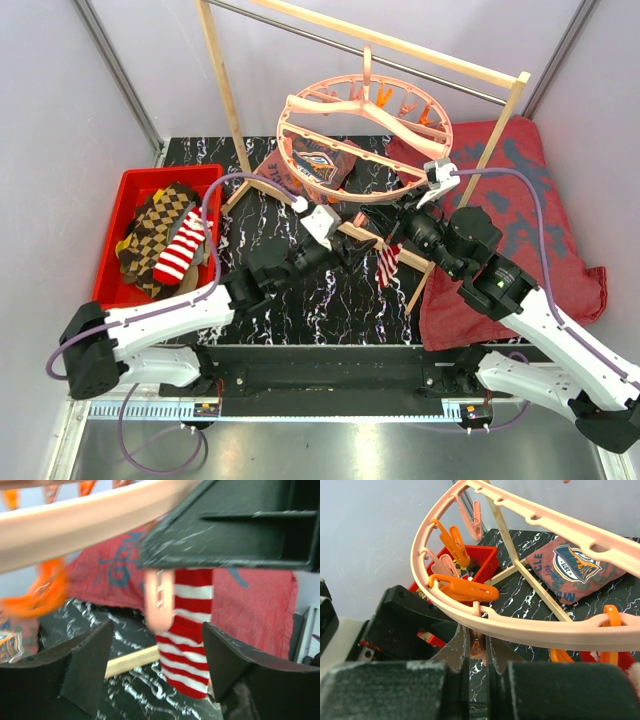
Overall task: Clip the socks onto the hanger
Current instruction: Pick up the sock from the bin.
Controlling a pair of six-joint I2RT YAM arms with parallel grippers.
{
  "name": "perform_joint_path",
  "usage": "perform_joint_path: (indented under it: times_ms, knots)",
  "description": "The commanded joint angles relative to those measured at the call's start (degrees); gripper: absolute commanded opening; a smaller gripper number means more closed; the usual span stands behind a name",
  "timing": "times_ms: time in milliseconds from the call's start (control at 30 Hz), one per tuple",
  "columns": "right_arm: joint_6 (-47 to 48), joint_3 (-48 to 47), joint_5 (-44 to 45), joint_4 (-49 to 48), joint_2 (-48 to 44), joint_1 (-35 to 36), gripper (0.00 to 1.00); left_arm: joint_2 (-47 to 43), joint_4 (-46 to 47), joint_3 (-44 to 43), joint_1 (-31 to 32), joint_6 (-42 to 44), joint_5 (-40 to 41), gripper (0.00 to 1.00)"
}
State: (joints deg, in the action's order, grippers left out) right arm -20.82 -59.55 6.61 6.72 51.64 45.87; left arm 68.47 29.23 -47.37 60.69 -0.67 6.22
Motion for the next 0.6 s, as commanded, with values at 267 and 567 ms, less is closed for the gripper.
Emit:
perform_joint_path:
  times_ms: [267,567]
  knots:
    - [2.4,2.0,3.2,-2.9,-1.5,0.3,0.09,-17.9,-41.7,-1.7,-1.2,-11.4,25.7,0.88]
    - [4.5,2.8,3.8,-3.1,-2.2,0.4,0.09,-20.8,-60.0,-4.6,-24.9,-15.2,23.2,0.81]
